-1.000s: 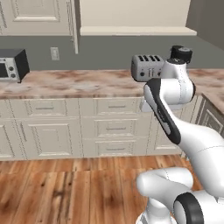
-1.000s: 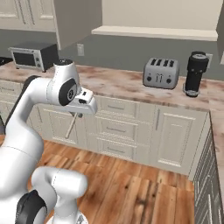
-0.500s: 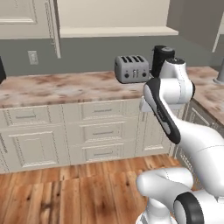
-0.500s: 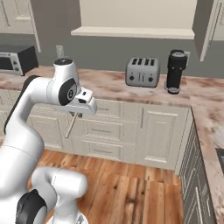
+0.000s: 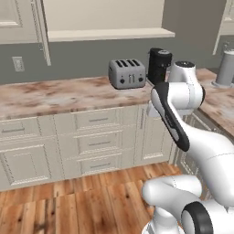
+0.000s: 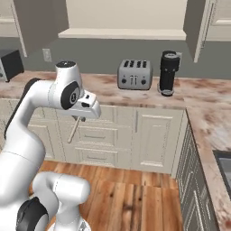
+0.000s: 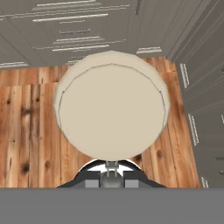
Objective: Pick up the bar soap and dish brush from the sink, and place them back in the cabinet, and close the cabinet doors.
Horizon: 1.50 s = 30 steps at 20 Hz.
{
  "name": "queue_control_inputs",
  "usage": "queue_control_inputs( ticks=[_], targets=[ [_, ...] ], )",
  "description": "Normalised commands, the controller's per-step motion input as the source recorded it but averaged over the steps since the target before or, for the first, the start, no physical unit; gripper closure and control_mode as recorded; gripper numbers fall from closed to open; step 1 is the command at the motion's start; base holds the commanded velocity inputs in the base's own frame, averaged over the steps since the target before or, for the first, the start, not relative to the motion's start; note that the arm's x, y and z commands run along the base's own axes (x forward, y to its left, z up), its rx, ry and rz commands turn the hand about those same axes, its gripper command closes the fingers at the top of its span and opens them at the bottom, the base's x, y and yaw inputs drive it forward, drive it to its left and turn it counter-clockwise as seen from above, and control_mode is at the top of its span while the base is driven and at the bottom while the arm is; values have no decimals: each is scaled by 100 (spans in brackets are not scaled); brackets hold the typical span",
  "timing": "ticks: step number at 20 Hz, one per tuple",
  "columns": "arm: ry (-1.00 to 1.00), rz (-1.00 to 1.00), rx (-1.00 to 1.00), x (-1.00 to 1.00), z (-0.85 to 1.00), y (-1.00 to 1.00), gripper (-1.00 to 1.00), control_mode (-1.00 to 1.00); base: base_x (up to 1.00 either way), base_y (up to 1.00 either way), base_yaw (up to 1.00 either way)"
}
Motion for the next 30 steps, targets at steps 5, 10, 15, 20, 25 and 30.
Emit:
queue_control_inputs(
  ticks=[5,10,15,20,25,30],
  targets=[
    [0,0,0,0,0,0,100,100,48,0,-7],
    [0,0,0,0,0,0,100,100,58,1,-1],
    [0,0,0,0,0,0,100,100,58,0,9],
    [0,0,0,0,0,0,100,100,54,0,5],
    [0,0,0,0,0,0,100,100,60,0,0],
    [0,0,0,0,0,0,100,100,53,0,0]
  ],
)
